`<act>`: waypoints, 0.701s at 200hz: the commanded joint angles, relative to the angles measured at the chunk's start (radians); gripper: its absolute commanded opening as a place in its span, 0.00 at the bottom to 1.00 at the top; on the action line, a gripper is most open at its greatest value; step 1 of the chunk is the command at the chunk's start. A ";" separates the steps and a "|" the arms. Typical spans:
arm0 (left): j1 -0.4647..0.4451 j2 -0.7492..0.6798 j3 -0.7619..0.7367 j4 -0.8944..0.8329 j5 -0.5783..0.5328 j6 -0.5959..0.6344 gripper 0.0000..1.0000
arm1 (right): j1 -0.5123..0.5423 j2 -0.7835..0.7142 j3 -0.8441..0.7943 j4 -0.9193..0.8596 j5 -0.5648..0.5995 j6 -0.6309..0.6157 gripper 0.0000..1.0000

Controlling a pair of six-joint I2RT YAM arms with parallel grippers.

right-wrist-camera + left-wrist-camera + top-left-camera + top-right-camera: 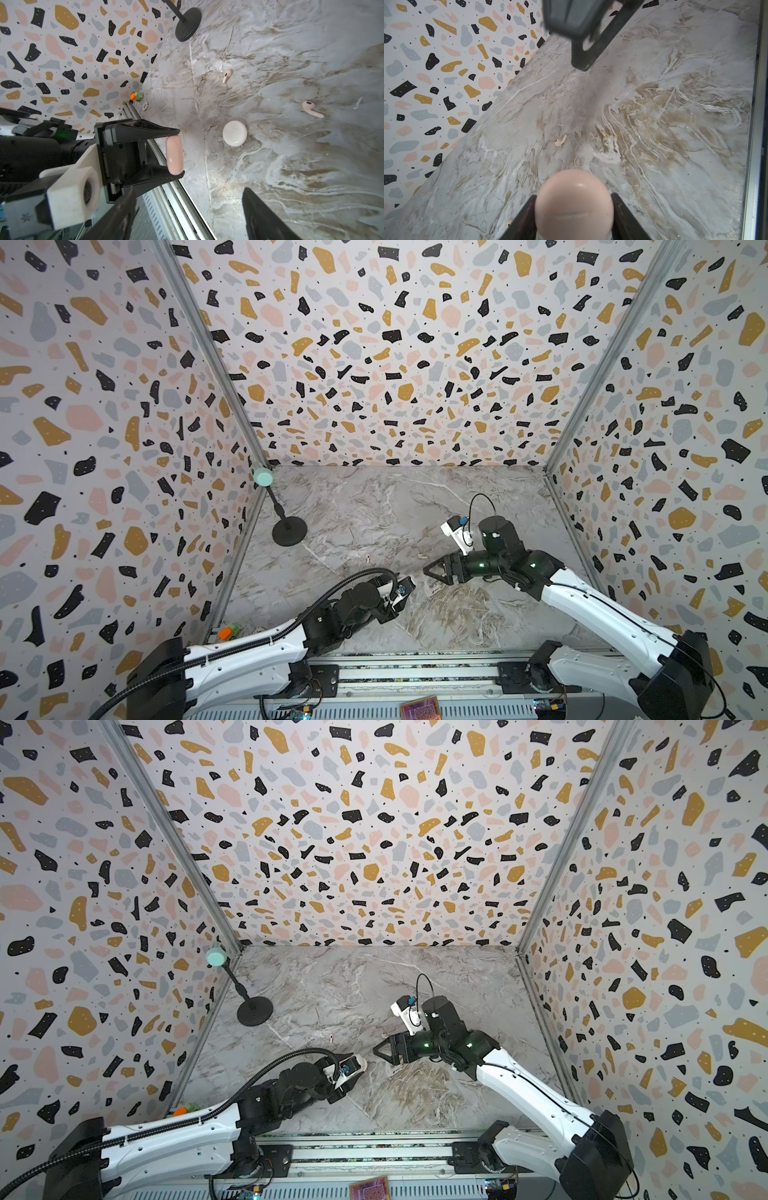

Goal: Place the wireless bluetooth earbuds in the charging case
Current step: 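Lift the pink case toward the right gripper while the right gripper reaches in, then close the right gripper on the pink case while the left gripper releases and withdraws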

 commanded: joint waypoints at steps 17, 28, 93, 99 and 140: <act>-0.008 0.008 -0.007 0.073 0.012 0.011 0.00 | 0.078 0.059 -0.010 0.097 0.003 0.016 0.70; -0.009 0.014 -0.005 0.071 0.012 0.011 0.00 | 0.090 0.073 -0.005 0.102 0.008 0.016 0.67; -0.013 0.031 0.000 0.067 0.023 0.015 0.00 | 0.138 0.153 -0.021 0.164 -0.018 0.035 0.52; -0.014 0.032 0.000 0.067 0.024 0.017 0.00 | 0.138 0.158 -0.022 0.164 -0.017 0.035 0.51; -0.016 0.027 -0.001 0.068 0.020 0.018 0.00 | 0.139 0.172 -0.032 0.196 -0.038 0.045 0.45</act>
